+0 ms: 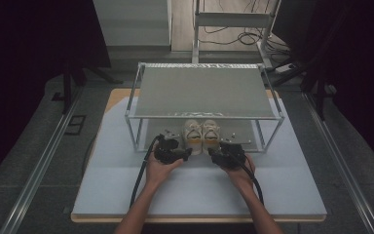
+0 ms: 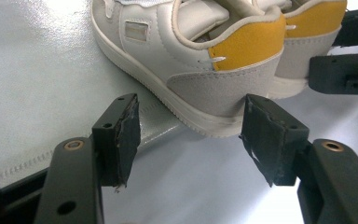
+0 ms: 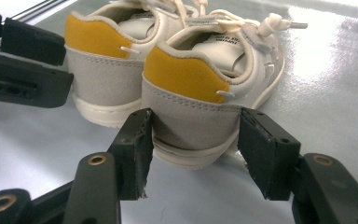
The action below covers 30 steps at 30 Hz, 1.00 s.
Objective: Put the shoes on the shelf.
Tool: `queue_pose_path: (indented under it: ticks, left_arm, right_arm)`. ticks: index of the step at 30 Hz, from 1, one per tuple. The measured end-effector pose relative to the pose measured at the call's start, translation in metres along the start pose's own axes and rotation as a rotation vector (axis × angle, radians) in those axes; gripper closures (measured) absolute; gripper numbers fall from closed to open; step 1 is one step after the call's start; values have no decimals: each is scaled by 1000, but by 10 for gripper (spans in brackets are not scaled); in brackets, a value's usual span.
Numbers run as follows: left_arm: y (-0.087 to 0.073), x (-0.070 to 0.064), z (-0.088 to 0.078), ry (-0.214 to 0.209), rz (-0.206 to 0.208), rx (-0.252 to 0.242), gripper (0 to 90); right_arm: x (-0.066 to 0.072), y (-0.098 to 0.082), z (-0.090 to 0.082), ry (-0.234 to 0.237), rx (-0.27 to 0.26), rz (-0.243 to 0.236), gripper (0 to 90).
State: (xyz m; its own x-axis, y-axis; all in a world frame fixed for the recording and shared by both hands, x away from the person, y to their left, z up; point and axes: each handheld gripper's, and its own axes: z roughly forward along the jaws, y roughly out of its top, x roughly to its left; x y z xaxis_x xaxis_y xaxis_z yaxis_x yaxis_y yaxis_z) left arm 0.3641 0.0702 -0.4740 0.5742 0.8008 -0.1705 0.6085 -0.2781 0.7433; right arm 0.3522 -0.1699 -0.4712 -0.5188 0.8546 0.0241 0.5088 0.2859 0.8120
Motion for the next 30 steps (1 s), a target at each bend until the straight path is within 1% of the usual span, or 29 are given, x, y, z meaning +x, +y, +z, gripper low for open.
queue_pose_path:
  ticks: [3,4,6,7,11,12,13,16,18,22,24,25,27,30]
  left_arm:
    - [1,1,0,-4,4,5,370]
    - [2,0,0,1,10,8,367]
    - [2,0,0,11,13,8,368]
    - [3,0,1,25,21,6,368]
    - [3,2,2,30,8,-2,363]
    - [3,2,3,28,-3,-7,362]
    - [3,3,4,29,2,-6,358]
    - [4,4,5,53,1,-13,363]
    - [5,5,7,54,-5,-14,364]
    - [7,6,10,67,-9,-9,360]
    - [9,7,12,66,-19,-8,359]
    - [9,8,13,68,-16,-5,357]
    - [10,10,14,55,-29,-3,356]
    - [10,10,14,53,-31,-3,359]
  right_arm:
    - [-1,0,2,-11,-6,1,450]
    - [-1,0,4,-13,-11,4,450]
    - [-1,1,6,-22,-13,-5,450]
    - [0,2,7,-27,-14,-8,451]
    - [1,2,9,-28,-13,-7,457]
    - [1,1,9,-30,-14,-5,458]
    - [2,1,9,-32,-15,-7,458]
    - [2,2,10,-35,-13,-11,459]
    - [3,2,10,-39,-12,-18,460]
    - [3,1,10,-37,-14,-14,461]
    - [3,1,10,-36,-14,-14,461]
    - [2,1,10,-35,-14,-12,461]
    - [2,2,10,-32,-13,-10,461]
    - [1,2,10,-29,-16,-6,459]
